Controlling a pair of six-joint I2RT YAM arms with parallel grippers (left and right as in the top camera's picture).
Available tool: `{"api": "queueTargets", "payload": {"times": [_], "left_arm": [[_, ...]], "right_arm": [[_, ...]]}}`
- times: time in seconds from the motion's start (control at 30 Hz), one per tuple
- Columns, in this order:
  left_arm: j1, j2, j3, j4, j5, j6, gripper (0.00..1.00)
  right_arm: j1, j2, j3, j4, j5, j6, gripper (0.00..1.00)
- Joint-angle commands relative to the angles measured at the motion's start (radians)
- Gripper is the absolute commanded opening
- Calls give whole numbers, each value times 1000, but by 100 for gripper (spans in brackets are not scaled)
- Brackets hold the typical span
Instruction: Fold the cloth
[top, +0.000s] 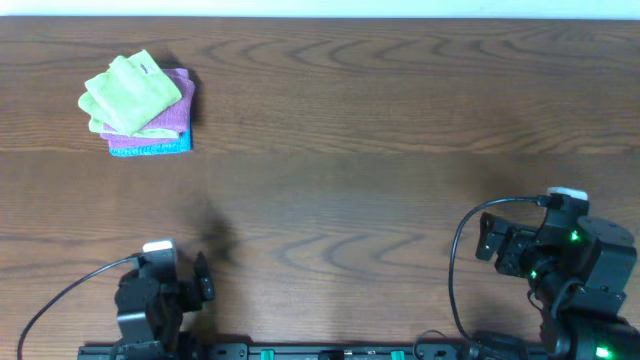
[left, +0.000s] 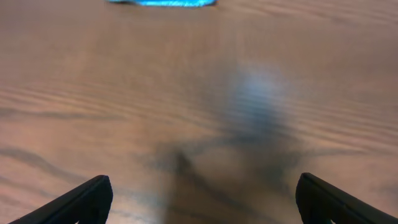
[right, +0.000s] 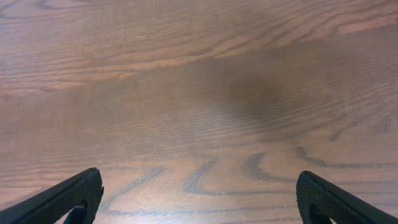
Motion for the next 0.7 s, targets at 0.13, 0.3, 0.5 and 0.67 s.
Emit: {"api": "queueTargets", "payload": {"times": [0.13, 0.3, 0.5, 0.67], "left_arm": [[-42, -8, -68, -14, 0, 14, 95], [-69, -8, -69, -11, -1, 14, 95], [-117, -8, -73, -3, 0, 14, 95], [-124, -8, -73, -3, 0, 14, 95]], "right_arm": [[-8, 0, 0, 0, 6, 12, 99], [-8, 0, 0, 0, 5, 12, 99], [-8, 0, 0, 0, 5, 12, 99], [-8, 0, 0, 0, 5, 12, 99]]}}
